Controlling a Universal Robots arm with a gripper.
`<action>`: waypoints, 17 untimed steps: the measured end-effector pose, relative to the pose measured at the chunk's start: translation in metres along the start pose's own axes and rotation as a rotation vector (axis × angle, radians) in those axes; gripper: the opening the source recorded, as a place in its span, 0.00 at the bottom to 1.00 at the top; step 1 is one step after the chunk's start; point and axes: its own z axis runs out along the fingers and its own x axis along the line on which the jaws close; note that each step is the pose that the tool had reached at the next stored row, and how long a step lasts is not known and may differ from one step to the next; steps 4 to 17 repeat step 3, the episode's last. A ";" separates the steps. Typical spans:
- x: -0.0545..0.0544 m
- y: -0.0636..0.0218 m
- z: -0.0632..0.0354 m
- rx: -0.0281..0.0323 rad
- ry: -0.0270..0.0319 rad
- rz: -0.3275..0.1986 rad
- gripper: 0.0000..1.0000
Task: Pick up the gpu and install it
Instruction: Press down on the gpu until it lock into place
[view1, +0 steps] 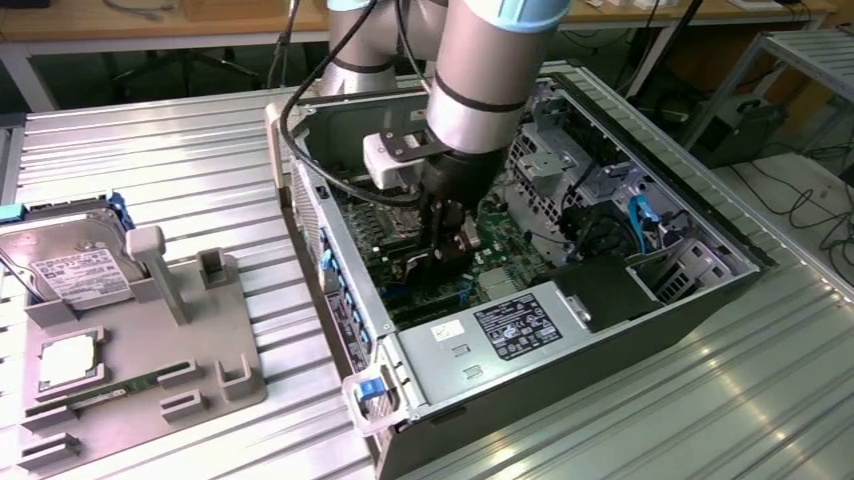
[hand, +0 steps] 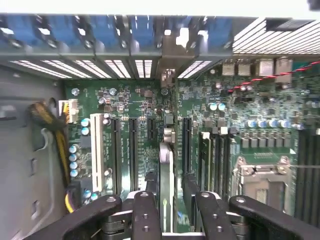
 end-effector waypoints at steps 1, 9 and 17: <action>0.000 0.0000 -0.0030 0.0024 0.0002 0.000 0.35; 0.000 0.0000 -0.0030 0.0024 0.0003 0.000 0.11; 0.000 0.0000 -0.0030 0.0024 0.0003 0.000 0.11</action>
